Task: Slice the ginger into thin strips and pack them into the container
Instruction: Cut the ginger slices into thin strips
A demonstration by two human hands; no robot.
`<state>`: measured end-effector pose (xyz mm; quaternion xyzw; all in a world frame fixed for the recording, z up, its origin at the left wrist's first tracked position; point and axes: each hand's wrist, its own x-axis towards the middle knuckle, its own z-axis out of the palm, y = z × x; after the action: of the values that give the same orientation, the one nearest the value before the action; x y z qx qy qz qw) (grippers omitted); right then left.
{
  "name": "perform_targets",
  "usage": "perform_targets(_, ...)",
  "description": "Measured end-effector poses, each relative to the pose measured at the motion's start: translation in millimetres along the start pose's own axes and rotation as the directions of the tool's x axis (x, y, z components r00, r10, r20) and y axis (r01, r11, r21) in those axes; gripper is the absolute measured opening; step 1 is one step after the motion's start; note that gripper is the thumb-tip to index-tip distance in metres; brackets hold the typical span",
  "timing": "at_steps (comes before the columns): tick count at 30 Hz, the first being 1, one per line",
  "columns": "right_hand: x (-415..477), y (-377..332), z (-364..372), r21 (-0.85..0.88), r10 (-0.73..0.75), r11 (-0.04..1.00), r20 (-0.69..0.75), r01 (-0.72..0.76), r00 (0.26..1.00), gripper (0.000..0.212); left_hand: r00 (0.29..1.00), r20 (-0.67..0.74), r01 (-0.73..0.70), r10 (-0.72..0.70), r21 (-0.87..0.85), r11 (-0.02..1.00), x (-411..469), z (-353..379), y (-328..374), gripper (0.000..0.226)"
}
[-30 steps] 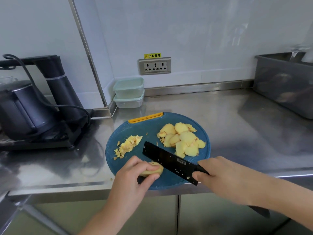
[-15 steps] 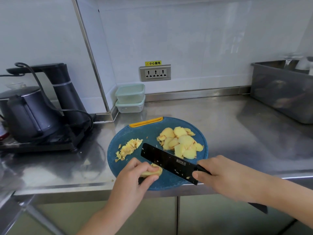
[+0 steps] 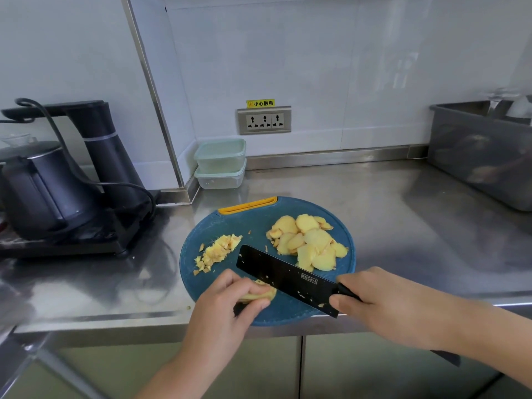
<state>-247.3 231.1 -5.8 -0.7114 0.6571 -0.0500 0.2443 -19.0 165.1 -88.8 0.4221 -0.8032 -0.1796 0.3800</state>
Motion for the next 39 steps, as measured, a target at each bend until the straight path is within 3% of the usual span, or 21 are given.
perform_targets(9,4.6,-15.6,7.2,-0.156,0.030,0.987,0.011,-0.028,0.999,0.032,1.000,0.006,-0.017,0.017,-0.078,0.997,2.5,-0.2,-3.6,0.014)
perform_targets(13,10.5,-7.3,7.5,-0.009,0.100,0.995,0.042,-0.099,0.994,0.030,0.999,-0.028,-0.031,0.030,-0.039,0.999,2.2,0.5,-3.5,0.012)
perform_targets(16,14.2,2.0,2.3,0.243,0.161,0.949,0.173,-0.200,0.972,0.030,0.999,-0.040,-0.031,0.030,-0.009,0.999,-0.3,0.2,-2.1,0.010)
perform_targets(18,13.6,7.7,-0.2,0.304,0.143,0.931,0.209,-0.203,0.968,0.032,0.999,-0.040,-0.025,0.025,0.006,1.000,-1.5,0.5,-1.6,0.010)
perform_targets(26,0.9,8.1,3.5,0.136,0.110,0.985,-0.051,-0.103,0.993,0.035,1.000,-0.027,0.003,-0.002,0.023,1.000,0.2,0.4,3.1,0.011)
perform_targets(39,-3.2,4.3,5.5,0.117,0.084,0.990,-0.042,-0.079,0.996,0.034,0.999,-0.040,0.023,-0.022,0.006,1.000,-1.0,0.7,6.7,0.012)
